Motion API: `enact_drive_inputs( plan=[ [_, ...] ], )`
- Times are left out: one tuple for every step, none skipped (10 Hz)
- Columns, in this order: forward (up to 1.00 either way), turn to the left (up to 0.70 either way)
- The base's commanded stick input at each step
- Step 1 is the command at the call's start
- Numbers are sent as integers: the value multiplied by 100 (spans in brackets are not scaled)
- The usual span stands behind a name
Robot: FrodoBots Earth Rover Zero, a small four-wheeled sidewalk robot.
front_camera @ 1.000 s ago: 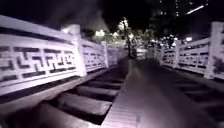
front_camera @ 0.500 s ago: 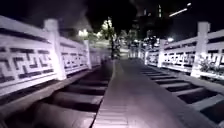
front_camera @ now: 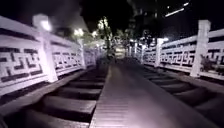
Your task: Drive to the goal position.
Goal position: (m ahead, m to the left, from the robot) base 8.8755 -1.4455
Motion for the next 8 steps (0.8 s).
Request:
enact_drive_inputs(
  plan=[
    [45,-20],
    [45,-27],
    [45,-27],
    [45,-27],
    [45,-27],
    [45,-27],
    [3,-2],
    [0,0]
  ],
)
